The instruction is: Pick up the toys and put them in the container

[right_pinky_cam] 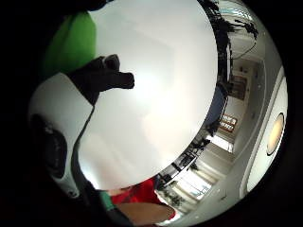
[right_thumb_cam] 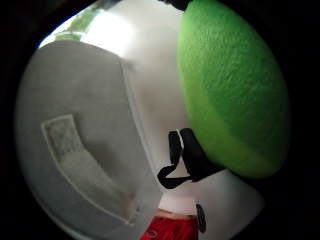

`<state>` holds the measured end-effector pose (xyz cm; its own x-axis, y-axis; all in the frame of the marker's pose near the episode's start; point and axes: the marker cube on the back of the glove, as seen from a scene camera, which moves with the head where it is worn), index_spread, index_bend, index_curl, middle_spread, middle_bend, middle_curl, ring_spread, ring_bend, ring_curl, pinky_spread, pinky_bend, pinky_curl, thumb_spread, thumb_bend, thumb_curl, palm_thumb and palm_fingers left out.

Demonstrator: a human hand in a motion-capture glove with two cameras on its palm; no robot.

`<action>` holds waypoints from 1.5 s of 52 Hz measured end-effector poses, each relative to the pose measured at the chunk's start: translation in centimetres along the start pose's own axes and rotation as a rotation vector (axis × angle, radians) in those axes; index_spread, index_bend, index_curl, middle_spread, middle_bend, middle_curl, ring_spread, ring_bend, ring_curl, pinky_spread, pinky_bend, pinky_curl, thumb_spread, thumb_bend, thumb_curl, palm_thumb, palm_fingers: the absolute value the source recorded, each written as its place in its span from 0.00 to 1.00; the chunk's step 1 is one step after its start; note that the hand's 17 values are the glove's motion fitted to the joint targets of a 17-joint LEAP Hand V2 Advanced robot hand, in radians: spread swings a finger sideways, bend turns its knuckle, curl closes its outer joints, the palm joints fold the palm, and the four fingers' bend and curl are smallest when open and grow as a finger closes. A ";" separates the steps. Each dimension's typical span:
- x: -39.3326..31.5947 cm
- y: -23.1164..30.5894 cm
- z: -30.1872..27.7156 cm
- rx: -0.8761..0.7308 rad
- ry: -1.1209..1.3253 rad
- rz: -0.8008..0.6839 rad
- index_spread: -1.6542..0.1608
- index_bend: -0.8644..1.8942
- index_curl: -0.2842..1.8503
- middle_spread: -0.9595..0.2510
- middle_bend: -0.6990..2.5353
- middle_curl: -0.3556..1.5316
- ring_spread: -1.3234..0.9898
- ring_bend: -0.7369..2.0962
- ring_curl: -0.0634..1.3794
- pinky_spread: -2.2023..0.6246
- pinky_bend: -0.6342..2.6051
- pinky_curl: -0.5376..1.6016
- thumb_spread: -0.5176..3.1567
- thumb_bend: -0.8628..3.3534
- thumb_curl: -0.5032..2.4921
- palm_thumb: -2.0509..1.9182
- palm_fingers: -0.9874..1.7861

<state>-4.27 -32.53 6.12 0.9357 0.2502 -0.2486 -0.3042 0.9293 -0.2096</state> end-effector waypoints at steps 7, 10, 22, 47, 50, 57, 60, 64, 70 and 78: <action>-0.2 -0.8 0.2 0.002 0.055 0.006 0.69 0.36 0.25 0.76 0.27 0.28 0.58 0.47 0.27 0.77 0.64 0.41 0.47 0.21 0.31 0.57 0.36; 0.0 -1.3 0.2 0.005 0.056 0.007 0.68 0.37 0.25 0.75 0.27 0.28 0.58 0.49 0.28 0.77 0.64 0.41 0.47 0.21 0.31 0.57 0.37; -0.1 -1.5 0.3 0.015 0.055 0.012 0.68 0.39 0.27 0.74 0.27 0.30 0.57 0.50 0.28 0.76 0.64 0.41 0.47 0.21 0.31 0.59 0.37; 0.6 -1.0 -1.9 0.155 0.041 -0.018 0.67 0.40 0.34 0.53 0.36 0.39 0.39 0.60 0.35 0.65 0.57 0.40 0.40 0.23 0.38 0.69 0.64; 1.4 0.1 -2.8 0.159 0.023 -0.010 0.67 0.42 0.35 0.51 0.36 0.40 0.38 0.59 0.35 0.65 0.56 0.40 0.38 0.23 0.39 0.69 0.65; 3.0 2.5 -6.9 0.211 0.016 -0.002 0.66 0.44 0.39 0.47 0.37 0.42 0.36 0.58 0.35 0.64 0.55 0.40 0.34 0.22 0.41 0.70 0.66; 3.6 3.4 -9.5 0.222 0.005 -0.011 0.66 0.45 0.41 0.46 0.37 0.43 0.35 0.58 0.35 0.64 0.54 0.40 0.33 0.22 0.42 0.70 0.66; 2.7 5.0 -12.1 0.225 -0.017 -0.022 0.65 0.46 0.43 0.44 0.37 0.44 0.35 0.57 0.36 0.64 0.54 0.41 0.31 0.22 0.43 0.70 0.66; -0.3 7.9 -16.4 0.262 -0.031 -0.069 0.65 0.47 0.46 0.43 0.37 0.46 0.34 0.57 0.37 0.64 0.54 0.41 0.30 0.21 0.44 0.70 0.66; -6.0 12.2 -21.8 0.330 -0.034 -0.152 0.64 0.45 0.49 0.41 0.37 0.48 0.33 0.57 0.38 0.64 0.54 0.42 0.28 0.20 0.45 0.70 0.65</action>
<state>-17.51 -28.65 -15.60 0.9730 0.1063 -0.2049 -0.0925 0.9928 0.0760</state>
